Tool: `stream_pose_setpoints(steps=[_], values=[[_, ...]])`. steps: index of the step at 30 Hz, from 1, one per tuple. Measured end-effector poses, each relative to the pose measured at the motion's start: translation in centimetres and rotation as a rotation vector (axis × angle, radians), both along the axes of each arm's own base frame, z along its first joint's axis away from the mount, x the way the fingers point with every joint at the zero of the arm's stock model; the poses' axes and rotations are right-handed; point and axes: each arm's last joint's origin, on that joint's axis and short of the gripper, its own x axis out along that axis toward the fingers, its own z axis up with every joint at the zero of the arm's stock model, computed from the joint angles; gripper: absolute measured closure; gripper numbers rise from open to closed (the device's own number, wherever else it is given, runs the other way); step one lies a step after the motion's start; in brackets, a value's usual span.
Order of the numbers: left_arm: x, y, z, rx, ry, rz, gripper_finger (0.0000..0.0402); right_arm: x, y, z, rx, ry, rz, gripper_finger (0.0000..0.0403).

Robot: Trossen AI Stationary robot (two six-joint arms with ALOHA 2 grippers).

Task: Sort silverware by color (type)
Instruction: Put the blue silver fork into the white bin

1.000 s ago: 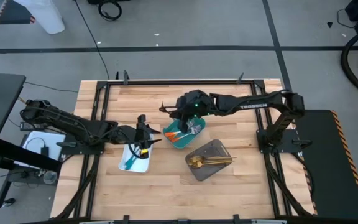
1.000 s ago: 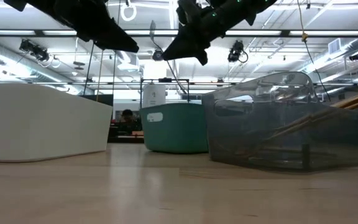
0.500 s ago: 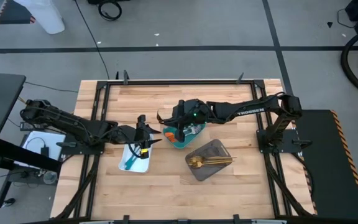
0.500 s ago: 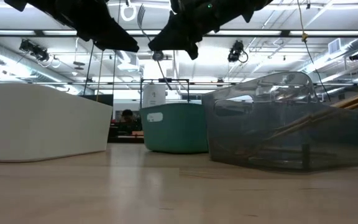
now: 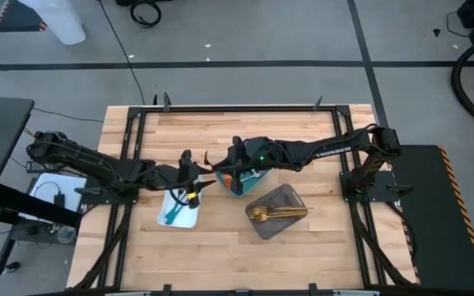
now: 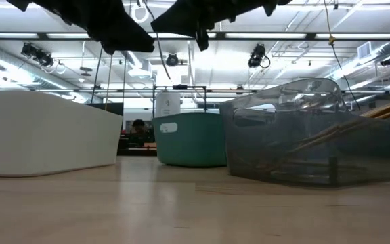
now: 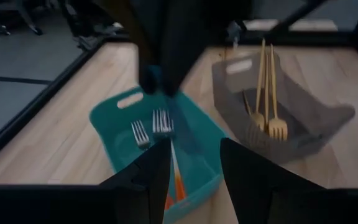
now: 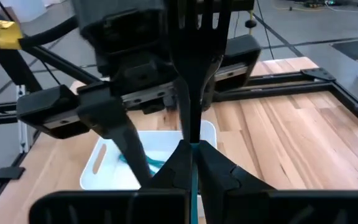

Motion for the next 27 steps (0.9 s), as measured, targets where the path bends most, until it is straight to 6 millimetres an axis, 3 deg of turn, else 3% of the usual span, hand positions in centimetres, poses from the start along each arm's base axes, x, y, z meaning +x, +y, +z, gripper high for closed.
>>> stream_pose_setpoints(steps=[15,27], values=[[0.4,0.0,1.4,-0.019,-0.150,0.020,0.0260,0.2,1.7,0.9,-0.058,-0.102,0.060,0.0387],[0.4,0.0,1.3,-0.009,-0.145,0.016,0.0372,0.2,1.6,0.9,-0.072,-0.095,0.058,0.0366]])
